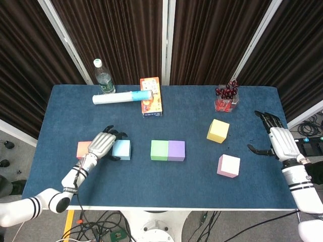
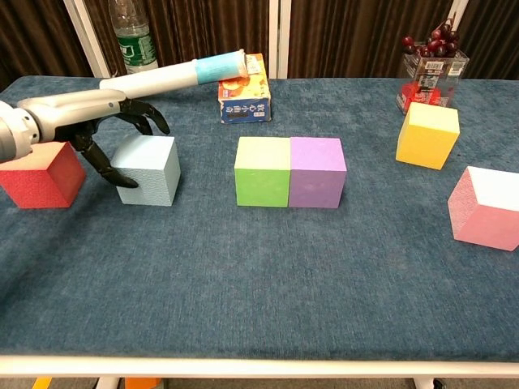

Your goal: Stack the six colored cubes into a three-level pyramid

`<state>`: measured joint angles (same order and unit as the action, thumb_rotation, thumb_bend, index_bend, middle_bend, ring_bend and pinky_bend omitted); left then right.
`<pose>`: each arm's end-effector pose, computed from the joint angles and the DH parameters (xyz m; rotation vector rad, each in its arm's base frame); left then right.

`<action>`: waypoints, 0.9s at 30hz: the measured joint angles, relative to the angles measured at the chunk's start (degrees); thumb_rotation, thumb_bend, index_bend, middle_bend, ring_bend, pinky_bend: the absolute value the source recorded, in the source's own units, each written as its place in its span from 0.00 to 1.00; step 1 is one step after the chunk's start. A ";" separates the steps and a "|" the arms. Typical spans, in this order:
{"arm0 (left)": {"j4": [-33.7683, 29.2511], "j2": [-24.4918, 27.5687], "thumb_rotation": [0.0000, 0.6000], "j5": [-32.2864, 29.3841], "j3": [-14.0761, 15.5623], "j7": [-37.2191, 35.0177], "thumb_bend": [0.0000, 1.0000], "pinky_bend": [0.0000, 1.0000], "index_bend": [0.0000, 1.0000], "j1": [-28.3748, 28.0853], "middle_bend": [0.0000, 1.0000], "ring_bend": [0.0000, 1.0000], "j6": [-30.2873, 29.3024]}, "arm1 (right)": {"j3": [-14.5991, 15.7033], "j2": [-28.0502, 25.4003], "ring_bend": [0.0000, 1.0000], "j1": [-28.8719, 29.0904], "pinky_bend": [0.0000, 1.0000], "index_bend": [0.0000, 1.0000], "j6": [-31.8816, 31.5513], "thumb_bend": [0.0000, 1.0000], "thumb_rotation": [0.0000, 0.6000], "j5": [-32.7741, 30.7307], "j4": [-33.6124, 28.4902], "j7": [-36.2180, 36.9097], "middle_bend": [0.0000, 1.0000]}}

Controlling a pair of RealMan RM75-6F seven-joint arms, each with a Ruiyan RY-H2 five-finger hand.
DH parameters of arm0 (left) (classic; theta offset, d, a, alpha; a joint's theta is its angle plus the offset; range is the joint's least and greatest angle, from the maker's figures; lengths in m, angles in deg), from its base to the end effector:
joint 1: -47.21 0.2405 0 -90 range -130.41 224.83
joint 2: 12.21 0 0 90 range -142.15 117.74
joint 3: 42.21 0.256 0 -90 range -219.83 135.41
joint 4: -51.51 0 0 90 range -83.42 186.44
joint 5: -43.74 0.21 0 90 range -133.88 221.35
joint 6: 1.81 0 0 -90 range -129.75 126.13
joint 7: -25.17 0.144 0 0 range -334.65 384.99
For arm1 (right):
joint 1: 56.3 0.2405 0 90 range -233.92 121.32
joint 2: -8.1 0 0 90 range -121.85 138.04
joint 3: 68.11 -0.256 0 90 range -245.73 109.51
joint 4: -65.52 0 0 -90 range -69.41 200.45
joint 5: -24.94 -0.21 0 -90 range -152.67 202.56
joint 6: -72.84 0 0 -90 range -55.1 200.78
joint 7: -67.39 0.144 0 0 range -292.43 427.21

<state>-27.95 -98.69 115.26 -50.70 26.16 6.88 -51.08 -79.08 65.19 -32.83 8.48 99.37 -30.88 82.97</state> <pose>-0.1816 0.3451 -0.0118 -1.8831 -1.1439 -0.9597 -0.2532 -0.3007 0.1757 1.4343 -1.1526 1.1115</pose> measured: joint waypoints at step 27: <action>-2.44 -3.50 1.00 -6.32 -3.50 4.41 0.19 0.06 0.26 -6.38 0.45 0.22 3.11 | -0.10 -0.92 0.00 -1.20 0.00 0.00 -0.31 0.12 1.00 0.16 0.30 0.95 0.11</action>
<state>-30.39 -102.19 108.94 -54.20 30.57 0.50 -47.97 -79.18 64.28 -34.03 8.16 99.53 -30.58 83.92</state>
